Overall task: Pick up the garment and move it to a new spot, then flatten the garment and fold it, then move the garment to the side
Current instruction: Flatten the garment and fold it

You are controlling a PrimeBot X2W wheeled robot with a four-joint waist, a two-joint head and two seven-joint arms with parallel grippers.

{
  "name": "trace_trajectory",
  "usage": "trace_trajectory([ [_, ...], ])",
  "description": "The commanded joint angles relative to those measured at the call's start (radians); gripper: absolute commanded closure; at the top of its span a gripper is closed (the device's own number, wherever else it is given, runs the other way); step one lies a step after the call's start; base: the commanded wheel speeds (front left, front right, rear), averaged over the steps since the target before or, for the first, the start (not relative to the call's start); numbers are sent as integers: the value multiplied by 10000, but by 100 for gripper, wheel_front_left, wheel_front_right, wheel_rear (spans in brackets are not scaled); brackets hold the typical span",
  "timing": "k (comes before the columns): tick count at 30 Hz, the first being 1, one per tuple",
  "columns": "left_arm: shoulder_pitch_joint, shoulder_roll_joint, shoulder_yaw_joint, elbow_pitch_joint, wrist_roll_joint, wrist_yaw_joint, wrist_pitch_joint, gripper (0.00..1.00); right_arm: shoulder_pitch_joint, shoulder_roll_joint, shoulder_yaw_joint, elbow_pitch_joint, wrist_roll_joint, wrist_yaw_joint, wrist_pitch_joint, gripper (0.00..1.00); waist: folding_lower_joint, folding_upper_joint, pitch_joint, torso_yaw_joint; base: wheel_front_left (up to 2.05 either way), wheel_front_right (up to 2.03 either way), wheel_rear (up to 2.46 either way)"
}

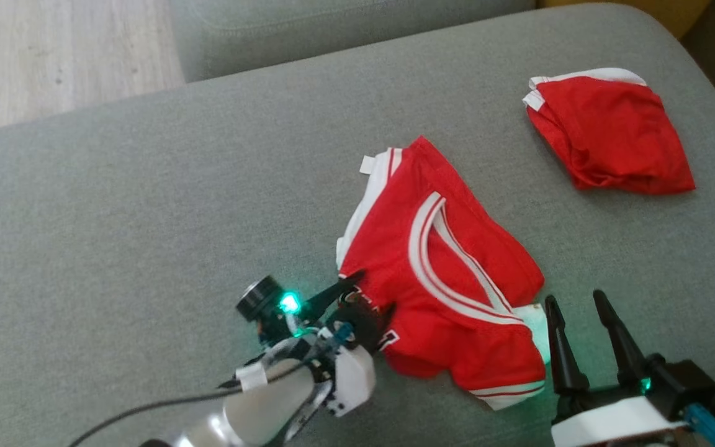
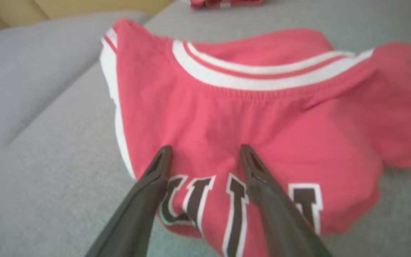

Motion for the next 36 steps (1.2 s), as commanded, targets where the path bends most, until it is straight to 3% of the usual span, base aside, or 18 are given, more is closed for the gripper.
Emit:
trace_trajectory([
  [1,-335,-20,214,138,-103,-174,129,0,-505,-56,229,-359,-72,-7,-109,0,-1,0,100,-53,0,0,0],
  [2,-369,-28,225,420,-193,-311,197,0,-531,-56,238,-368,-65,-7,-109,0,-1,0,156,-67,0,0,0],
  [3,-419,-32,270,699,-255,-353,204,57,-556,-56,244,-380,-57,-7,-109,0,-1,0,213,-75,0,0,0],
  [4,-441,-43,294,971,-327,-436,224,100,-579,-56,238,-391,-49,-7,-109,0,-1,0,256,-71,0,0,0],
  [8,-398,-211,584,1649,-880,-931,-62,100,-623,-56,172,-403,-79,-7,-109,0,-1,0,373,23,0,0,0],
  [11,-616,-287,691,1938,-877,-909,-720,100,-614,-56,95,-408,-116,-7,-109,0,-1,0,371,148,0,0,0],
  [15,-1253,-115,987,2284,-722,-480,-1584,100,-605,-56,68,-393,-135,-7,-109,0,-1,0,261,331,0,0,0],
  [17,-1783,219,1383,2331,-662,-27,-1938,100,-589,-56,101,-364,-124,-7,-109,0,-1,0,184,420,0,0,0],
  [21,-1995,523,1811,2256,-759,144,-2080,100,-542,-56,163,-354,-109,-7,-109,0,-1,0,144,511,0,0,0],
  [23,-1889,482,1767,2244,-658,240,-2098,0,-514,-56,159,-355,-112,-7,-109,0,-1,0,155,573,0,0,0],
  [26,-1619,248,1569,1962,-395,459,-2112,0,-478,-56,111,-395,-118,-7,-109,0,-1,0,191,660,0,0,0],
  [33,-577,404,636,-447,1262,1874,-2117,0,-226,-56,-80,-420,-158,-7,-109,0,-1,0,19,1048,0,0,0],
  [36,38,492,-7,-1898,1622,1446,-2118,0,-144,-56,-56,-398,-157,-7,-109,0,-1,0,-135,1210,0,0,0],
])
